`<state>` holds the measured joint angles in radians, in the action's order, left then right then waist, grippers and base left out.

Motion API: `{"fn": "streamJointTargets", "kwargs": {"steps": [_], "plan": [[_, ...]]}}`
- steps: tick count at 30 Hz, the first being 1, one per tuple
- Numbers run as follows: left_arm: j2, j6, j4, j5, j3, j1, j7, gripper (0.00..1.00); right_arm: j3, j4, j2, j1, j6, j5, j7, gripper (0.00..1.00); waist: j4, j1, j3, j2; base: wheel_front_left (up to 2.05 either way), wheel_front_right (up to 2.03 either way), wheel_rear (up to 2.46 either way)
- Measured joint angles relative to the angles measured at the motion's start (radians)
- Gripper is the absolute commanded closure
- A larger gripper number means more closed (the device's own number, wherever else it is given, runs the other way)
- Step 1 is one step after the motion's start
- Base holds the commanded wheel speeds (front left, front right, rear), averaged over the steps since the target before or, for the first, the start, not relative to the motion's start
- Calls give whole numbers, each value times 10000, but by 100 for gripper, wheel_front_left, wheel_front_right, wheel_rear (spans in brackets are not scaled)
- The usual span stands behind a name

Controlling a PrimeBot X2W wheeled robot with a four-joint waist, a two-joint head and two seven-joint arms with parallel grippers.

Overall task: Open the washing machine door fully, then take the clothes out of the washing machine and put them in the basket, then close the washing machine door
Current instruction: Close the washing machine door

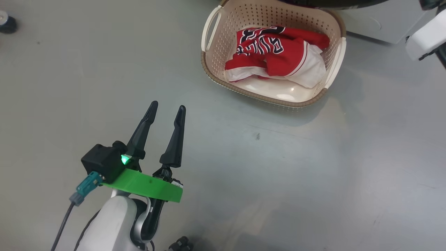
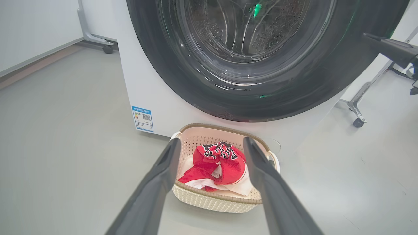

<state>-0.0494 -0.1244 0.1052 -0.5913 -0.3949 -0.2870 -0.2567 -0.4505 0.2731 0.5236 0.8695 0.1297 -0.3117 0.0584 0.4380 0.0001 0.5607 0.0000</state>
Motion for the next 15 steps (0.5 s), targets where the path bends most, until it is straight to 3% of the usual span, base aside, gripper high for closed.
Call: {"fn": "streamJointTargets", "kwargs": {"steps": [9,15], "plan": [[82,0,10,-151,-102,-321,0,0,-21,293,533,1359,10,349,-366,100,428,0,610,0,0,0,0],[132,0,71,-165,-33,-357,0,0,35,518,439,1737,12,359,-307,100,651,0,762,0,0,0,0]]}}
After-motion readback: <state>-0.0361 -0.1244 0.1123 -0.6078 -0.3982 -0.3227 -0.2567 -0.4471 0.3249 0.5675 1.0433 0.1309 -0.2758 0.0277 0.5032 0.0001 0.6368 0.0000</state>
